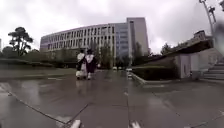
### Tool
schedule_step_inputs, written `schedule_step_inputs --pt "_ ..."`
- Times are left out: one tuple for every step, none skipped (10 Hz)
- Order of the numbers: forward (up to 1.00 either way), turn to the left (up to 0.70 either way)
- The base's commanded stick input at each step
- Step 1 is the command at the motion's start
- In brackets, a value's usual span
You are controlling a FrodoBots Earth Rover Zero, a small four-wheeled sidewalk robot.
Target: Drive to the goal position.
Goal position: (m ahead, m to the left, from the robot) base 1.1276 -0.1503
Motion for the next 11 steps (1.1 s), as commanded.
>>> schedule_step_inputs --pt "1.0 -0.28" --pt "1.0 -0.11" --pt "1.0 0.0" --pt "1.0 0.0" --pt "1.0 -0.11" --pt "1.0 -0.35" --pt "1.0 -0.29" --pt "1.0 -0.13" --pt "1.0 0.0" --pt "1.0 0.0" --pt "1.0 0.0"
